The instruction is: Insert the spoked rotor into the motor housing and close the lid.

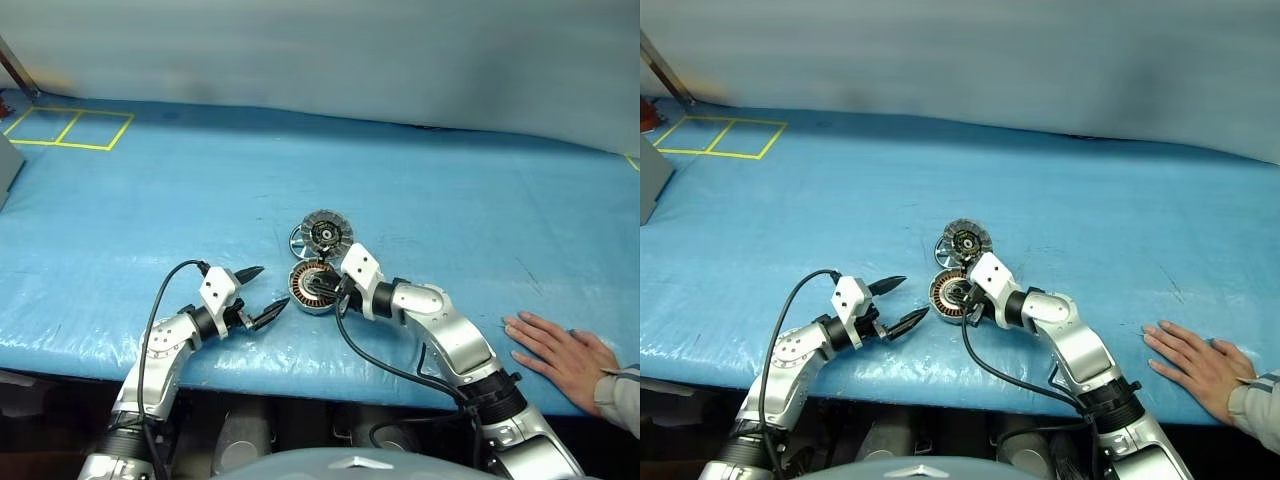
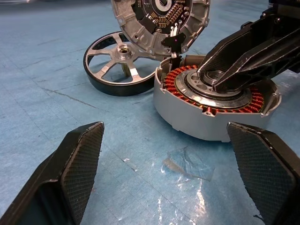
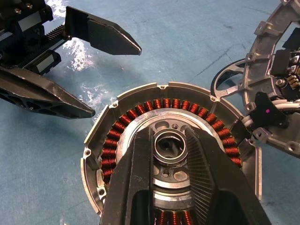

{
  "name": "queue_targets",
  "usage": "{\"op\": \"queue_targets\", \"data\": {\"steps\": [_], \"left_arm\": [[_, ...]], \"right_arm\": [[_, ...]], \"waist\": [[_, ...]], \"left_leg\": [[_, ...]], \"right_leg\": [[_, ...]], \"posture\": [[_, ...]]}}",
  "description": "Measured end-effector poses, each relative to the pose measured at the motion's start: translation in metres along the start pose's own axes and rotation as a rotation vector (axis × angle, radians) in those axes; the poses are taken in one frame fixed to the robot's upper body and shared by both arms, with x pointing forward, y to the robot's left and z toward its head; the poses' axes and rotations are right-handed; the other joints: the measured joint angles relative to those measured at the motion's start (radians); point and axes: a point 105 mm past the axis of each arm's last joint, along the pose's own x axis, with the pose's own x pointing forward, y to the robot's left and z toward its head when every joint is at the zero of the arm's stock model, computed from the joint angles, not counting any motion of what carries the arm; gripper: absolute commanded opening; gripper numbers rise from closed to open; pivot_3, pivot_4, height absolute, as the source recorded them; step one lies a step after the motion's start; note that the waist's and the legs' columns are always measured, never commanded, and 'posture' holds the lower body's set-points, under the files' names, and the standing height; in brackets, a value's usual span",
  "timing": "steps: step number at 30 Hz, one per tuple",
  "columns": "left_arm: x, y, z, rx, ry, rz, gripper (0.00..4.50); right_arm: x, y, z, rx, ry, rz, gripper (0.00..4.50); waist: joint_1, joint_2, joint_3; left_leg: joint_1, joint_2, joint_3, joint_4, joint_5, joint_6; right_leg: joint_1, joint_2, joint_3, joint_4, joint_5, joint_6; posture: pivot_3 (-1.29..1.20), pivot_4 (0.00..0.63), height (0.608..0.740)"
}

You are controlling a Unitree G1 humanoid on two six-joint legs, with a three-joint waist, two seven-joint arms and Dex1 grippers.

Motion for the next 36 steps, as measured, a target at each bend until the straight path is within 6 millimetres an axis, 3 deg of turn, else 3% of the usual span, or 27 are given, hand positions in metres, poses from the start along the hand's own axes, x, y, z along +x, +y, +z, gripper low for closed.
{"op": "queue_targets", "data": {"steps": [36], "left_arm": [[0.0002, 0.0000, -0.0018, -0.004, 0.005, 0.015, 4.50]], "right_arm": [[0.0011, -0.0005, -0.0003, 0.015, -0.002, -0.004, 0.65]], "waist": [[0.000, 0.000, 0.000]], "left_leg": [[0.000, 0.000, 0.000, 0.000, 0.000, 0.000]], "right_leg": [[0.000, 0.000, 0.000, 0.000, 0.000, 0.000]], "posture": [[0.00, 0.150, 0.740]]}}
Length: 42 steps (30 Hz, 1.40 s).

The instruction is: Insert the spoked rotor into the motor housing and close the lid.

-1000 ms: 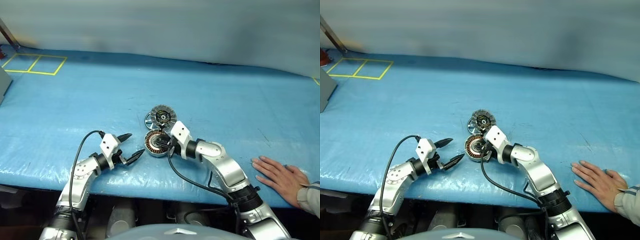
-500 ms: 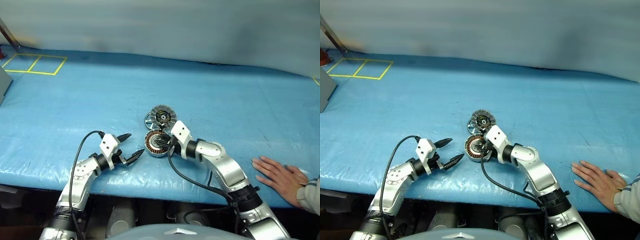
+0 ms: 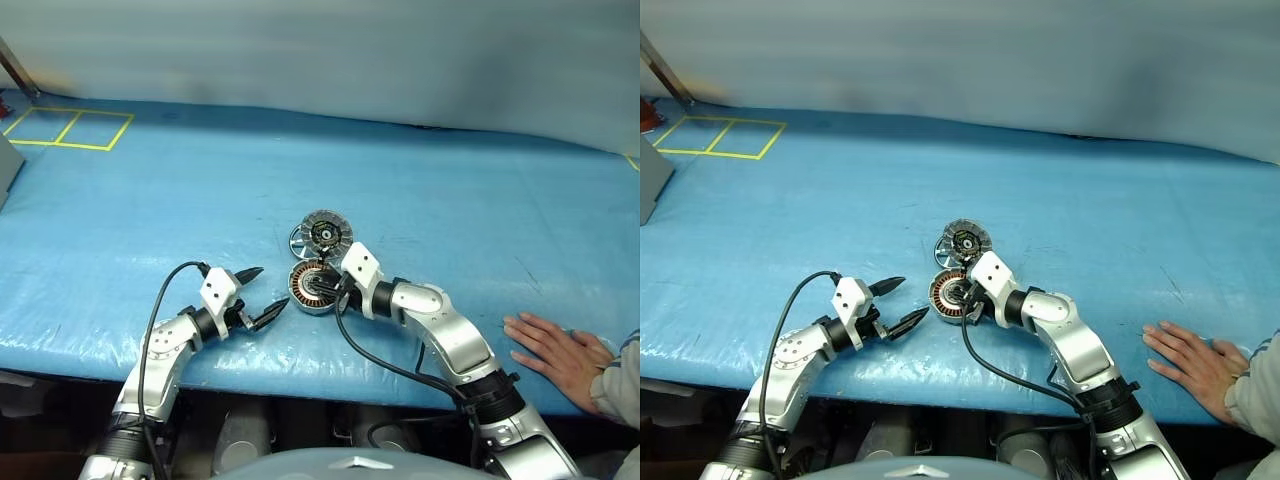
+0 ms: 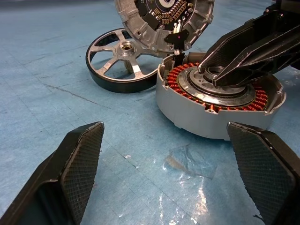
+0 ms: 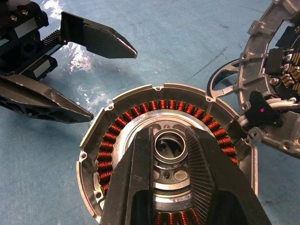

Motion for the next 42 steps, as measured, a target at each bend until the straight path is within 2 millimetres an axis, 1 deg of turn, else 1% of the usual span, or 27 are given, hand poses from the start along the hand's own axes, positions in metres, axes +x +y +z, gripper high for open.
{"op": "queue_targets", "data": {"steps": [37, 39, 40, 42], "left_arm": [[0.0006, 0.0001, -0.0005, 0.001, 0.000, 0.006, 4.50], [0.0006, 0.0003, -0.0004, 0.001, 0.000, 0.007, 4.50], [0.0006, 0.0003, -0.0004, 0.002, -0.001, 0.008, 4.50], [0.0006, 0.0005, -0.0004, 0.002, -0.001, 0.010, 4.50]], "right_arm": [[0.0010, 0.0011, 0.0002, -0.009, 0.004, 0.005, 0.65], [0.0012, 0.0015, 0.0003, -0.010, 0.004, 0.009, 1.41], [0.0011, 0.0015, 0.0003, -0.010, 0.005, 0.010, 1.66], [0.0007, 0.0009, 0.0003, -0.011, 0.006, 0.009, 2.32]], "waist": [[0.000, 0.000, 0.000], [0.000, 0.000, 0.000], [0.000, 0.000, 0.000], [0.000, 0.000, 0.000]], "left_leg": [[0.000, 0.000, 0.000, 0.000, 0.000, 0.000], [0.000, 0.000, 0.000, 0.000, 0.000, 0.000], [0.000, 0.000, 0.000, 0.000, 0.000, 0.000], [0.000, 0.000, 0.000, 0.000, 0.000, 0.000]], "right_leg": [[0.000, 0.000, 0.000, 0.000, 0.000, 0.000], [0.000, 0.000, 0.000, 0.000, 0.000, 0.000], [0.000, 0.000, 0.000, 0.000, 0.000, 0.000], [0.000, 0.000, 0.000, 0.000, 0.000, 0.000]], "posture": [[0.00, 0.150, 0.740], [0.00, 0.150, 0.740], [0.00, 0.150, 0.740], [0.00, 0.150, 0.740]]}}
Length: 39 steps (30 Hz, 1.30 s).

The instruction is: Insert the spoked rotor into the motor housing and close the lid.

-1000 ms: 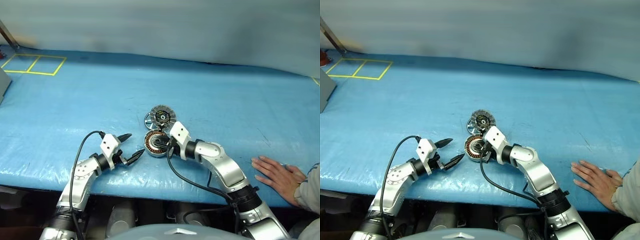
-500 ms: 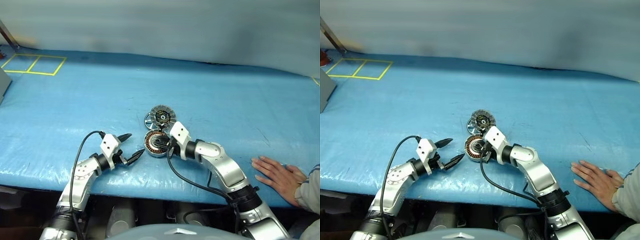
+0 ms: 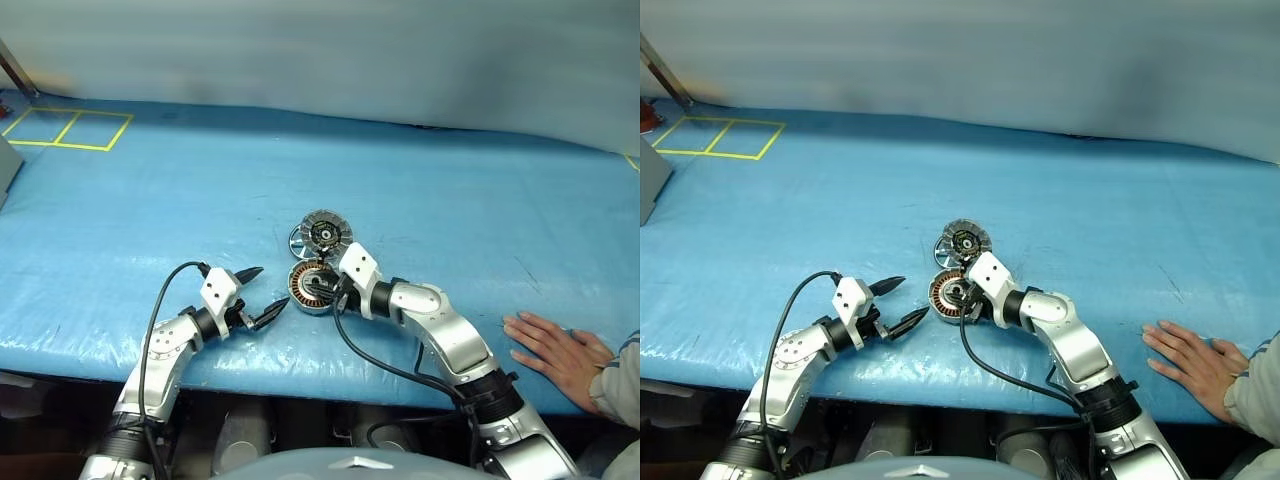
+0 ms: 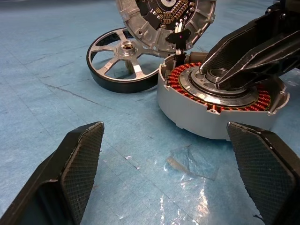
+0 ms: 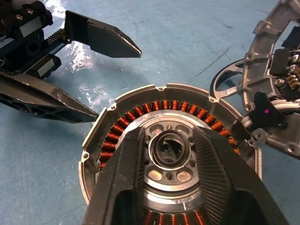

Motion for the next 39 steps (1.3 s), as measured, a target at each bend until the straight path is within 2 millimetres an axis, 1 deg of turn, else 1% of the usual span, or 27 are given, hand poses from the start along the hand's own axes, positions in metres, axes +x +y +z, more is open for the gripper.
{"op": "queue_targets", "data": {"steps": [3, 9, 15, 18, 21, 26, 36, 39], "left_arm": [[0.000, 0.000, 0.000, 0.000, 0.000, 0.002, 4.50], [0.000, 0.000, 0.000, 0.000, 0.000, 0.002, 4.50], [0.000, 0.000, 0.000, 0.001, 0.000, 0.000, 4.50], [0.000, -0.001, 0.000, 0.000, 0.001, -0.001, 4.50], [0.001, -0.001, 0.000, 0.000, 0.001, -0.001, 4.50], [0.001, -0.001, 0.000, 0.001, 0.002, -0.001, 4.50], [0.000, -0.001, -0.001, 0.000, 0.002, 0.000, 4.50], [0.000, -0.001, -0.001, 0.002, 0.005, 0.000, 4.50]], "right_arm": [[0.001, 0.001, -0.001, -0.003, 0.007, 0.006, 3.31], [0.002, 0.004, 0.001, 0.010, -0.009, 0.018, 3.31], [0.003, 0.006, 0.010, 0.058, -0.070, 0.026, 3.31], [0.003, 0.005, 0.013, 0.074, -0.090, 0.020, 2.69], [0.002, 0.003, 0.012, 0.072, -0.088, 0.010, 1.76], [0.000, -0.002, 0.007, 0.051, -0.053, -0.014, 0.03], [0.001, 0.002, 0.008, 0.061, -0.063, 0.011, 0.01], [0.001, 0.000, 0.002, 0.044, -0.031, -0.009, 0.01]], "waist": [[0.000, 0.000, 0.000], [0.000, 0.000, 0.000], [0.000, 0.000, 0.000], [0.000, 0.000, 0.000], [0.000, 0.000, 0.000], [0.000, 0.000, 0.000], [0.000, 0.000, 0.000], [0.000, 0.000, 0.000]], "left_leg": [[0.000, 0.000, 0.000, 0.000, 0.000, 0.000], [0.000, 0.000, 0.000, 0.000, 0.000, 0.000], [0.000, 0.000, 0.000, 0.000, 0.000, 0.000], [0.000, 0.000, 0.000, 0.000, 0.000, 0.000], [0.000, 0.000, 0.000, 0.000, 0.000, 0.000], [0.000, 0.000, 0.000, 0.000, 0.000, 0.000], [0.000, 0.000, 0.000, 0.000, 0.000, 0.000], [0.000, 0.000, 0.000, 0.000, 0.000, 0.000]], "right_leg": [[0.000, 0.000, 0.000, 0.000, 0.000, 0.000], [0.000, 0.000, 0.000, 0.000, 0.000, 0.000], [0.000, 0.000, 0.000, 0.000, 0.000, 0.000], [0.000, 0.000, 0.000, 0.000, 0.000, 0.000], [0.000, 0.000, 0.000, 0.000, 0.000, 0.000], [0.000, 0.000, 0.000, 0.000, 0.000, 0.000], [0.000, 0.000, 0.000, 0.000, 0.000, 0.000], [0.000, 0.000, 0.000, 0.000, 0.000, 0.000]], "posture": [[0.00, 0.150, 0.740], [0.00, 0.150, 0.740], [0.00, 0.150, 0.740], [0.00, 0.150, 0.740], [0.00, 0.150, 0.740], [0.00, 0.150, 0.740], [0.00, 0.150, 0.740], [0.00, 0.150, 0.740]]}}
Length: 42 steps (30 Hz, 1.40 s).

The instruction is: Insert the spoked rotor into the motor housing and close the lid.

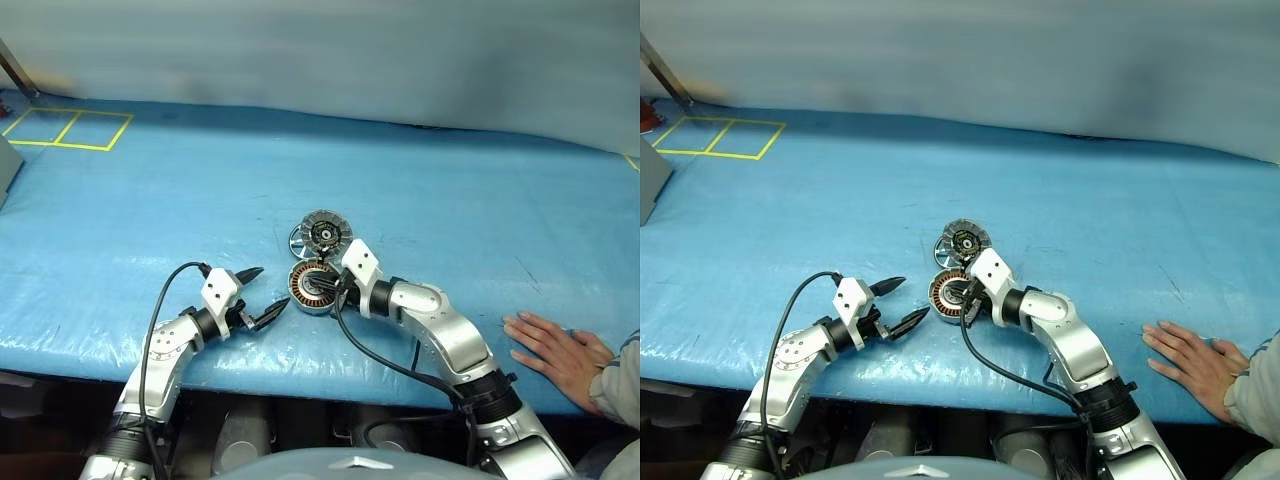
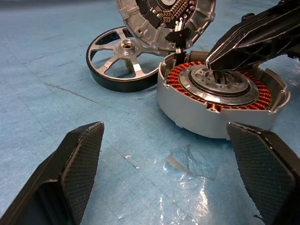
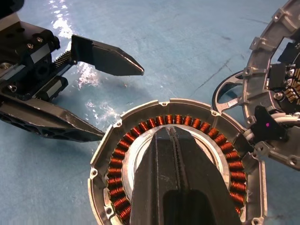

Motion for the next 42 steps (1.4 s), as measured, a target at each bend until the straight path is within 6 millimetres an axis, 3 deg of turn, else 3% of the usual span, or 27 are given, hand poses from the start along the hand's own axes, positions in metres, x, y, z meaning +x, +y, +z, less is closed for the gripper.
{"op": "queue_targets", "data": {"steps": [18, 42], "left_arm": [[0.000, 0.000, -0.001, 0.010, 0.011, 0.002, 4.50], [0.000, 0.000, -0.002, 0.009, 0.012, 0.003, 4.50]], "right_arm": [[0.003, -0.008, 0.000, -0.074, 0.040, -0.050, 0.01], [-0.010, -0.010, 0.004, -0.152, 0.082, -0.084, 0.01]], "waist": [[0.000, 0.000, 0.000], [0.000, 0.000, 0.000]], "left_leg": [[0.000, 0.000, 0.000, 0.001, 0.000, 0.000], [-0.001, 0.000, -0.001, 0.001, 0.000, 0.000]], "right_leg": [[0.000, 0.000, 0.000, 0.000, 0.000, 0.000], [-0.001, 0.000, -0.001, 0.000, 0.000, 0.000]], "posture": [[0.00, 0.150, 0.740], [0.00, 0.150, 0.740]]}}
